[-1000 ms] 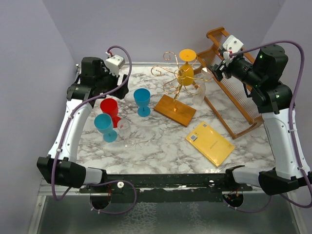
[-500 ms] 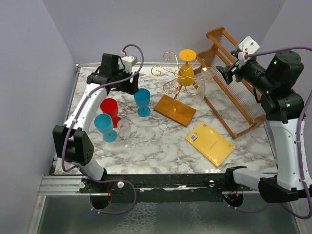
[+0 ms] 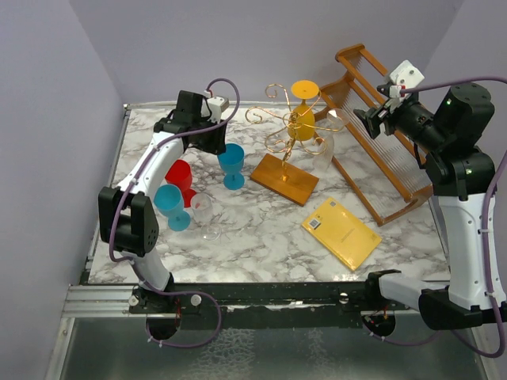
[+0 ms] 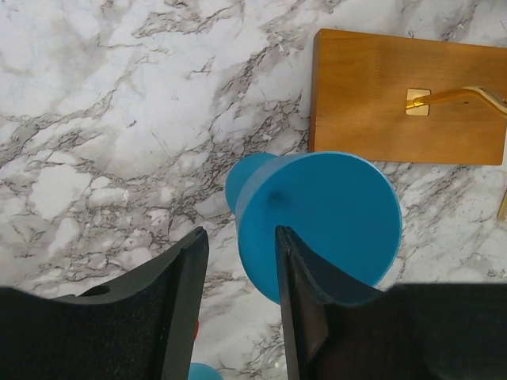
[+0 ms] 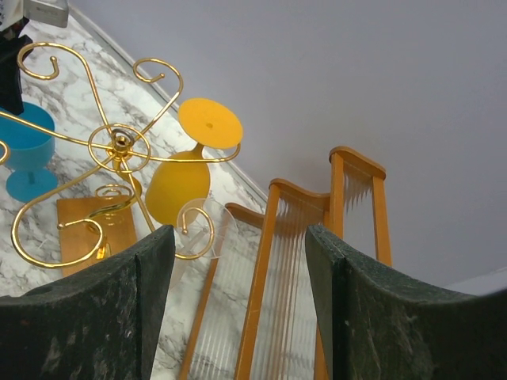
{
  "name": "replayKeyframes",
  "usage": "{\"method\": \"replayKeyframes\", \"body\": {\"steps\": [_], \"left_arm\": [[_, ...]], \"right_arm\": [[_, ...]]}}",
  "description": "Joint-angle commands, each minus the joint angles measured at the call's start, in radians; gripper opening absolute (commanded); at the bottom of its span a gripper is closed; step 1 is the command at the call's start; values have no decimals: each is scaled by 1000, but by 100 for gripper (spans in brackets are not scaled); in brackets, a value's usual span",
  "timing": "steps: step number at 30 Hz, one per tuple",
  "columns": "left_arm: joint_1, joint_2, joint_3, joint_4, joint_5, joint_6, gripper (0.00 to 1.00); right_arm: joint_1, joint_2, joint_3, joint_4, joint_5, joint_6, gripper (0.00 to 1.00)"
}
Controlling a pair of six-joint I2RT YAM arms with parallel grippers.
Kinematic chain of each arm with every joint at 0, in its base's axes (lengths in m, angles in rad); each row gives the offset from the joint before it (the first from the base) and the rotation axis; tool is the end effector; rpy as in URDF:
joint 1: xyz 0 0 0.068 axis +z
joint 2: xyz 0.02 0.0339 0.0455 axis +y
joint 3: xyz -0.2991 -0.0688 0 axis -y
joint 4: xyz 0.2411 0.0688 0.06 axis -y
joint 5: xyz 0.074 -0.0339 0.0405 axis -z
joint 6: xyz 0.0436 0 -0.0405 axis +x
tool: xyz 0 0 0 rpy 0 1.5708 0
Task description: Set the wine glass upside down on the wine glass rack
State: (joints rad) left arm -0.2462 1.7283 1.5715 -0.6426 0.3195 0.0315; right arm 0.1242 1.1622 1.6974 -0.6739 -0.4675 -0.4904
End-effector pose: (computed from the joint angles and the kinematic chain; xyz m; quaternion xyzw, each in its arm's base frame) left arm 0.3796 -0.1095 0.3478 0.1859 0.8977 -0.1863 0.3535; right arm 0.1859 0.0430 0.5469 -0.3669 0.6535 0.0556 0.6597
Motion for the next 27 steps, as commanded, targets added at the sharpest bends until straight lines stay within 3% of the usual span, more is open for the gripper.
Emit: {"method": "replayKeyframes", "body": {"steps": [1, 15, 23, 27], "left_arm": [[-3, 9, -19, 44, -23, -12, 40], [-4, 42, -31, 52, 0, -17, 19], [21, -5, -30, 53, 9, -13, 0], [74, -74, -27, 54, 32, -18, 0]], "right_arm": [[-11, -12, -11, -4, -31, 17, 66], [-18, 17, -12, 2, -36, 20, 67], [-21, 24, -27, 15, 3, 7, 67], [-26, 26, -65, 31, 62, -31, 68]]}}
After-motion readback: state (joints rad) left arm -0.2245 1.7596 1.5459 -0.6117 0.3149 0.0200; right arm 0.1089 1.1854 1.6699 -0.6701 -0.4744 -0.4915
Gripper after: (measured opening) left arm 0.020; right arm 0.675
